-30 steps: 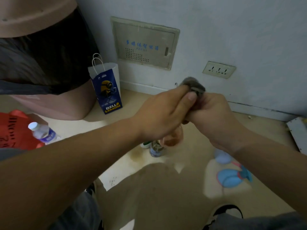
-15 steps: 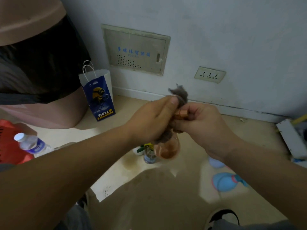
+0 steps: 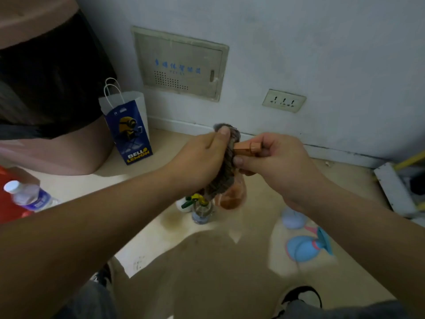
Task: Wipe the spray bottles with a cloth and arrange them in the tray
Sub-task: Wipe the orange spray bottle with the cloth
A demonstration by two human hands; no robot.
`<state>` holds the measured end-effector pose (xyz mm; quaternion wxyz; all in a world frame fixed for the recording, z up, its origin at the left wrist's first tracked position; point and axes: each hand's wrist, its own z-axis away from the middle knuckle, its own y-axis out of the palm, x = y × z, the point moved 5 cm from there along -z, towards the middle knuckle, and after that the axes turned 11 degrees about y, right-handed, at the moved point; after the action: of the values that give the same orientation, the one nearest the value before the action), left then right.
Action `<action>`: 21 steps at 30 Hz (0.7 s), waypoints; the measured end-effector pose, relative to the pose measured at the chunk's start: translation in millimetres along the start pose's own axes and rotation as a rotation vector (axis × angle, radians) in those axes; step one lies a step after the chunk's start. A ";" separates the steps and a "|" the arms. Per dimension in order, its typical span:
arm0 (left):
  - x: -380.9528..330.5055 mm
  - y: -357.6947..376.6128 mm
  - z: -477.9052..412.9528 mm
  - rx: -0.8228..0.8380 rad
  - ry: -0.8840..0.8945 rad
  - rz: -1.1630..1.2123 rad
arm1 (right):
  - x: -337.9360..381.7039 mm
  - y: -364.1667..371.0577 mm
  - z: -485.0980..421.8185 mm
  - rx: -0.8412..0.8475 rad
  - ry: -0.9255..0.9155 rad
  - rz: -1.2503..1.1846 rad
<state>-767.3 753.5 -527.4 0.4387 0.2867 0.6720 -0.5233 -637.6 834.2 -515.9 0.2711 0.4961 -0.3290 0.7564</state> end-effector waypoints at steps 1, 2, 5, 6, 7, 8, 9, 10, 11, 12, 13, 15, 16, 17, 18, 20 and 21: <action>-5.2 4.0 2.0 -0.009 0.041 -0.092 | -1.4 0.6 -0.1 0.002 0.002 0.009; -13.8 10.0 6.0 -0.015 0.129 -0.202 | -3.5 0.8 0.1 0.008 0.002 0.029; -34.1 21.3 18.9 -0.056 0.410 -0.409 | -4.2 2.8 3.7 0.022 -0.021 0.090; -33.6 19.7 18.4 -0.075 0.469 -0.473 | -4.1 3.7 4.5 0.028 -0.015 0.087; -29.6 15.4 15.9 -0.095 0.478 -0.506 | -5.3 3.9 3.2 0.037 0.000 0.077; -23.7 9.6 12.3 -0.115 0.461 -0.490 | -6.6 4.3 1.5 0.044 0.014 0.069; -19.3 4.2 9.2 -0.132 0.435 -0.430 | -6.8 5.1 0.8 0.055 0.021 0.062; -14.9 0.1 6.3 -0.145 0.402 -0.342 | -6.9 6.1 1.0 0.066 0.022 0.063; -11.0 -2.5 4.2 -0.153 0.361 -0.246 | -6.7 7.5 1.5 0.081 0.017 0.064; -7.5 -3.3 2.5 -0.158 0.321 -0.158 | -7.0 8.4 1.8 0.093 0.010 0.062; -4.0 -3.6 1.4 -0.166 0.270 -0.057 | -6.3 9.3 3.0 0.111 -0.004 0.052; 3.8 -2.6 0.0 -0.159 0.132 0.185 | -3.9 12.3 5.2 0.154 -0.026 0.031; 5.5 -2.0 0.1 -0.133 0.080 0.274 | -2.9 13.8 5.8 0.169 -0.032 0.024; 3.5 -1.9 0.3 -0.091 0.073 0.285 | -2.7 14.8 6.1 0.182 -0.038 0.014; -1.8 -1.2 1.3 -0.027 0.116 0.196 | -3.1 15.4 6.2 0.186 -0.038 0.003; -14.6 7.4 7.1 0.063 0.276 -0.147 | -3.1 15.2 6.0 0.176 -0.045 0.018; -19.7 11.9 10.7 0.055 0.347 -0.315 | -3.7 14.6 5.7 0.169 -0.052 0.033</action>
<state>-745.2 748.2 -516.0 0.2215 0.2756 0.7593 -0.5462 -643.7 820.2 -521.0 0.2071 0.5312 -0.2791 0.7727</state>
